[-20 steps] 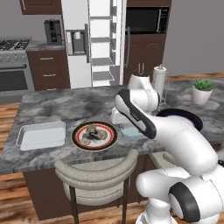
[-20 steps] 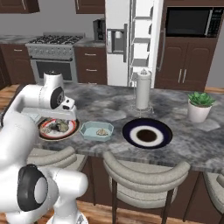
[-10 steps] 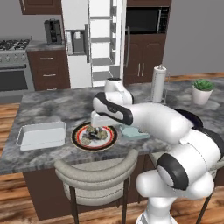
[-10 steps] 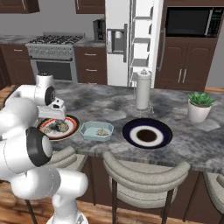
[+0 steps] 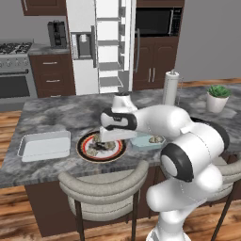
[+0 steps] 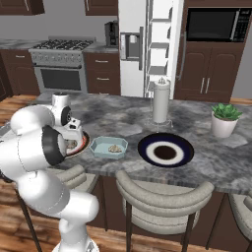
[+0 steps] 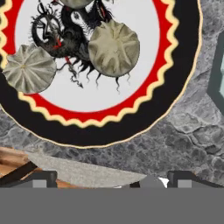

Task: Place two dumplings into each of the tupperware containers and then place the containers in the fridge.

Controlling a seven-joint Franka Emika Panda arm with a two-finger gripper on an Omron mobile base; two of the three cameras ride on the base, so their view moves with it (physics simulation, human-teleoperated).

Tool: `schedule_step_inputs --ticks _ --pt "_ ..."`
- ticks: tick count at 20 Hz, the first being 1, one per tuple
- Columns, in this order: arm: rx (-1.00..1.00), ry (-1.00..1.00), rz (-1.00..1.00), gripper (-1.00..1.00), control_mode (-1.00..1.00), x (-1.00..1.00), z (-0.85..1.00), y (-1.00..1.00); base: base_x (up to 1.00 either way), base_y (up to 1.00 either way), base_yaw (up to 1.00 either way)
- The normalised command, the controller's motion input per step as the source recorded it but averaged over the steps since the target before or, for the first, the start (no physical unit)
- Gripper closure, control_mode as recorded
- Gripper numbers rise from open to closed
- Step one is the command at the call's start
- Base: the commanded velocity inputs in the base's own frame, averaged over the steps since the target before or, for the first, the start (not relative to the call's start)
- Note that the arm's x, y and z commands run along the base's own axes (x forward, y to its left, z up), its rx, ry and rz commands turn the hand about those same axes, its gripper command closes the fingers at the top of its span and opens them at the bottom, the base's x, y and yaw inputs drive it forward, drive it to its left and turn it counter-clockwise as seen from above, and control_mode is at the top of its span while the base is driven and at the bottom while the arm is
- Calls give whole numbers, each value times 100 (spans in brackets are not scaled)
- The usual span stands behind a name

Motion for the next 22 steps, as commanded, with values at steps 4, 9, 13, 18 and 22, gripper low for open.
schedule_step_inputs --ticks 4,9,13,18,22 --pt "0 -2 0 -100 -100 48 -52 3 0 0 0" --pt "0 -3 0 -100 -100 54 -16 3 0 0 0" --pt "0 0 0 -100 -100 46 -8 16 0 0 0" --pt "0 0 0 -100 -100 22 -10 12 0 0 0" --pt "-1 0 0 -100 -100 3 -32 2 0 0 0"
